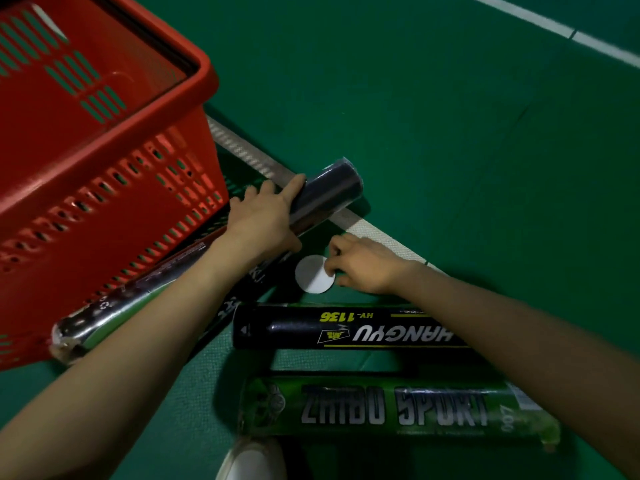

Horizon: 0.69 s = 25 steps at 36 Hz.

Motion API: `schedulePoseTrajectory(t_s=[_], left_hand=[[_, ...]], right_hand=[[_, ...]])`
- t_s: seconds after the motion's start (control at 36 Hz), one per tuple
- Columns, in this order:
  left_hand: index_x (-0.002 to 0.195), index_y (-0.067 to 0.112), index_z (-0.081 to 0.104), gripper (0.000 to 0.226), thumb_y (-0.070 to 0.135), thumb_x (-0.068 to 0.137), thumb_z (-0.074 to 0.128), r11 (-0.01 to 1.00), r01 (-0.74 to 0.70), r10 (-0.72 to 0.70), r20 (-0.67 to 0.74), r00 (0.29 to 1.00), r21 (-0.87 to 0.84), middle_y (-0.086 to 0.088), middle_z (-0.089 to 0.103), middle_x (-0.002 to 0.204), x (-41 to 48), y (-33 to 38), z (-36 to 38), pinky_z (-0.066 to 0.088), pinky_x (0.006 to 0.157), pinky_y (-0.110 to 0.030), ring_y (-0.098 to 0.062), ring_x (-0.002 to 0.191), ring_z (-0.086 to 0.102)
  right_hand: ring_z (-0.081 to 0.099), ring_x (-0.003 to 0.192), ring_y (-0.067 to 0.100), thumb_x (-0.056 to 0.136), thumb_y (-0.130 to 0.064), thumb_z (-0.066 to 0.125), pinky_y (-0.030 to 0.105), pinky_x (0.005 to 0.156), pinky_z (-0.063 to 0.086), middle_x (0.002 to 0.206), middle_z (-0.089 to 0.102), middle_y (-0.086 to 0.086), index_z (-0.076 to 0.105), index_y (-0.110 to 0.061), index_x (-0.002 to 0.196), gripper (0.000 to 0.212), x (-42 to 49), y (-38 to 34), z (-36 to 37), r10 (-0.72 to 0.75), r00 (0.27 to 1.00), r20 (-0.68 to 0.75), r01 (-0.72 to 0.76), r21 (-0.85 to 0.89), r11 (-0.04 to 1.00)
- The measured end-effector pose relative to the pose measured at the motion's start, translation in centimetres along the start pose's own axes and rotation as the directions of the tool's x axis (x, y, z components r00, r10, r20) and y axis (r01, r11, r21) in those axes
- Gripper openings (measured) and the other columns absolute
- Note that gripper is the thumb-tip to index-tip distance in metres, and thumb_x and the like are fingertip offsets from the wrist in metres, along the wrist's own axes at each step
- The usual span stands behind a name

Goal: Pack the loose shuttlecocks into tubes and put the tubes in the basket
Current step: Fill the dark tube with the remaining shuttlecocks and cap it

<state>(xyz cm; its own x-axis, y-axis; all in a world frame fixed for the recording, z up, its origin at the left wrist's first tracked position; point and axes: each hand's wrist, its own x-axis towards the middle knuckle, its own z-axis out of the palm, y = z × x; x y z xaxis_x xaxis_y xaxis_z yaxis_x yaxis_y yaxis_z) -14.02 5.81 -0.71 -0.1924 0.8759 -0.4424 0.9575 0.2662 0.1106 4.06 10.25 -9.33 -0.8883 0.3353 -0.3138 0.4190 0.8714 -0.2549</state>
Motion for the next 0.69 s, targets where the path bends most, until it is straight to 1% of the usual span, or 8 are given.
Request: schedulePoseTrajectory(t_s=[0.14,0.28,0.33,0.39,0.44,0.5,0.58,0.69], left_hand=[[0.15,0.034,0.001,0.109,0.039,0.071,0.076,0.998,-0.064,0.064,-0.031,0.997,-0.016,-0.015,0.038,0.133,-0.4,1.5,0.2,0.036,0.097,-0.052,-0.037,0.12,0.039],[0.15,0.034,0.003,0.109,0.041,0.069,0.075,0.989,-0.149,0.15,-0.065,0.987,0.015,-0.015,0.04,0.132,-0.8,3.9,0.6,0.036,0.096,-0.05,-0.038,0.118,0.041],[0.15,0.035,0.003,0.109,0.042,0.068,0.075,0.984,-0.178,0.18,-0.078,0.981,0.026,-0.014,0.042,0.129,-0.8,5.1,0.7,0.037,0.095,-0.05,-0.037,0.118,0.042],[0.15,0.035,0.002,0.109,0.043,0.069,0.074,0.977,-0.21,0.212,-0.089,0.973,0.038,-0.013,0.043,0.126,-0.9,6.2,0.8,0.038,0.094,-0.049,-0.037,0.117,0.043],[0.15,0.035,0.001,0.108,0.044,0.07,0.074,0.97,-0.238,0.242,-0.102,0.965,0.055,-0.013,0.043,0.123,-0.9,7.5,0.8,0.039,0.093,-0.048,-0.037,0.114,0.044],[0.149,0.035,0.001,0.108,0.045,0.07,0.073,0.964,-0.259,0.265,-0.114,0.957,0.066,-0.013,0.043,0.121,-1.0,8.5,0.9,0.04,0.092,-0.047,-0.037,0.112,0.044],[0.149,0.035,0.001,0.109,0.045,0.069,0.074,0.948,-0.309,0.318,-0.134,0.939,0.079,-0.012,0.043,0.12,-1.3,10.5,1.2,0.04,0.094,-0.047,-0.036,0.11,0.045],[0.15,0.035,-0.001,0.109,0.045,0.07,0.073,0.928,-0.365,0.373,-0.154,0.915,0.075,-0.011,0.043,0.122,-1.9,12.8,1.6,0.039,0.094,-0.045,-0.033,0.111,0.044]], right_hand=[[0.04,0.118,0.026,0.091,-0.032,0.053,0.035,0.092,0.036,0.124,0.044,0.008,0.058,-0.015,0.118,0.031,-3.3,3.6,-0.5,0.215,0.976,-0.027,-0.217,-0.096,0.971],[0.041,0.112,0.027,0.093,-0.03,0.049,0.038,0.092,0.039,0.117,0.045,0.01,0.058,-0.013,0.117,0.032,-8.4,8.0,-0.4,0.505,0.863,-0.02,-0.505,-0.091,0.858],[0.041,0.112,0.029,0.095,-0.031,0.047,0.04,0.093,0.039,0.117,0.046,0.012,0.06,-0.012,0.117,0.032,-10.3,9.2,-0.4,0.602,0.798,-0.002,-0.602,-0.037,0.798],[0.041,0.113,0.03,0.099,-0.034,0.041,0.039,0.094,0.037,0.118,0.048,0.014,0.061,-0.009,0.117,0.036,-11.6,9.6,-0.9,0.669,0.741,-0.051,-0.655,0.164,0.738],[0.046,0.108,0.026,0.1,-0.035,0.039,0.032,0.087,0.036,0.115,0.054,0.013,0.06,-0.01,0.112,0.035,-12.3,9.4,-2.2,0.736,0.662,-0.143,-0.575,0.533,0.621],[0.052,0.102,0.015,0.098,-0.038,0.045,0.025,0.083,0.04,0.109,0.059,0.003,0.057,-0.018,0.106,0.024,-12.5,8.4,-3.9,0.78,0.599,-0.183,-0.306,0.848,0.434],[0.058,0.098,0.012,0.088,-0.034,0.064,0.024,0.09,0.044,0.102,0.062,-0.003,0.054,-0.028,0.098,0.015,-13.3,7.3,-5.6,0.774,0.6,-0.204,-0.052,0.955,0.292],[0.065,0.091,0.019,0.077,-0.017,0.076,0.033,0.089,0.051,0.096,0.07,0.003,0.051,-0.025,0.098,0.034,-14.6,6.7,-5.8,0.774,0.61,-0.17,0.06,0.984,0.168]])
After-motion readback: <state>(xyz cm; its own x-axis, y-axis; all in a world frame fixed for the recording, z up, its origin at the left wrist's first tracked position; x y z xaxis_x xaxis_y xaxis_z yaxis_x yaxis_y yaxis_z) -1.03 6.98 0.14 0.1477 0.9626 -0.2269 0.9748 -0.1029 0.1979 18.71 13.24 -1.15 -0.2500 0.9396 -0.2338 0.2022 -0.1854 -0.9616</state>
